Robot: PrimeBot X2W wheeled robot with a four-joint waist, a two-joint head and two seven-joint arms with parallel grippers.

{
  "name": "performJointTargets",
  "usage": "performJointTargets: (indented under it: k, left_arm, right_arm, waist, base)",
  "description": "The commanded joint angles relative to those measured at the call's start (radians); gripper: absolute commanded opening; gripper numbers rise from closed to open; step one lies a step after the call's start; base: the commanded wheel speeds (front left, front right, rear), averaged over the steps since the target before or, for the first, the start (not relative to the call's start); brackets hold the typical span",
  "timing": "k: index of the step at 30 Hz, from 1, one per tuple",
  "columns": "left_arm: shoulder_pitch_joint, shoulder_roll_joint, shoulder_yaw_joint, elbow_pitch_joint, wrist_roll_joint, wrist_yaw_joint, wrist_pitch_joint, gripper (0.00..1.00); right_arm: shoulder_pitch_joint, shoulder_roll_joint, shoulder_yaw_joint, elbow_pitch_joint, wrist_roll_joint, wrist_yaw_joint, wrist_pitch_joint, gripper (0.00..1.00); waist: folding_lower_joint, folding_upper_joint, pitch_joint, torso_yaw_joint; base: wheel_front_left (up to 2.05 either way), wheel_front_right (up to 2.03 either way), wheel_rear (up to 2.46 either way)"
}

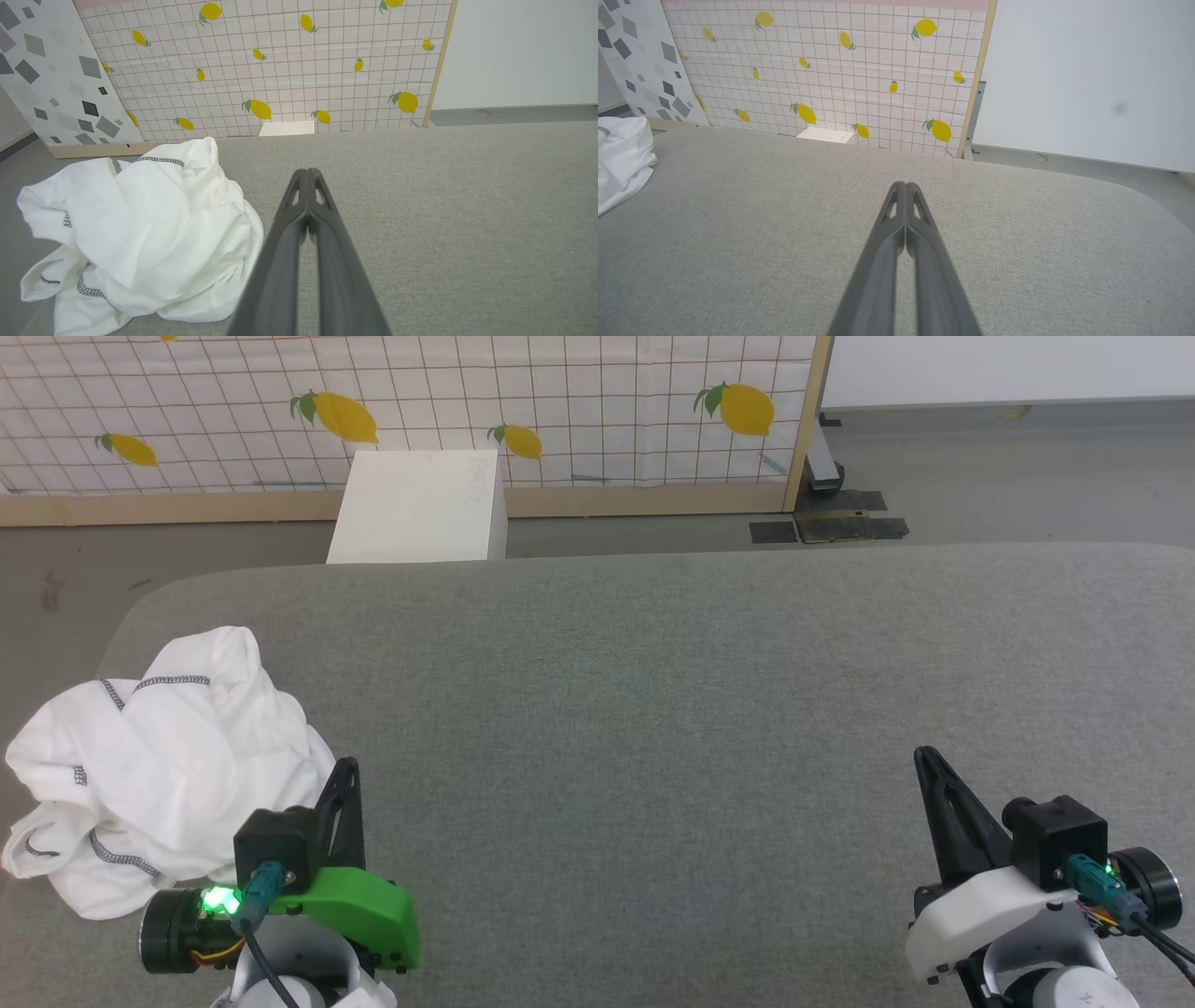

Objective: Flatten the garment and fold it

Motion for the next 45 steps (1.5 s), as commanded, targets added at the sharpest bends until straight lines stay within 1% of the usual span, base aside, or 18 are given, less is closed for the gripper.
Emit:
performJointTargets:
  k: [1,45]
  left_arm:
    - [0.012,-0.003,0.002,-0.003,0.013,0.007,0.001,0.00]
    - [0.012,-0.003,0.002,-0.003,0.013,0.007,0.001,0.00]
  right_arm:
    - [-0.014,0.003,0.001,0.002,-0.006,-0.002,0.000,0.00]
    - [-0.014,0.003,0.001,0.002,-0.006,-0.002,0.000,0.00]
  waist:
    - [0.0000,0.0000,0.000,0.000]
    - [0.0000,0.0000,0.000,0.000]
  base:
    - [0.00,0.00,0.00]
    - [0.00,0.00,0.00]
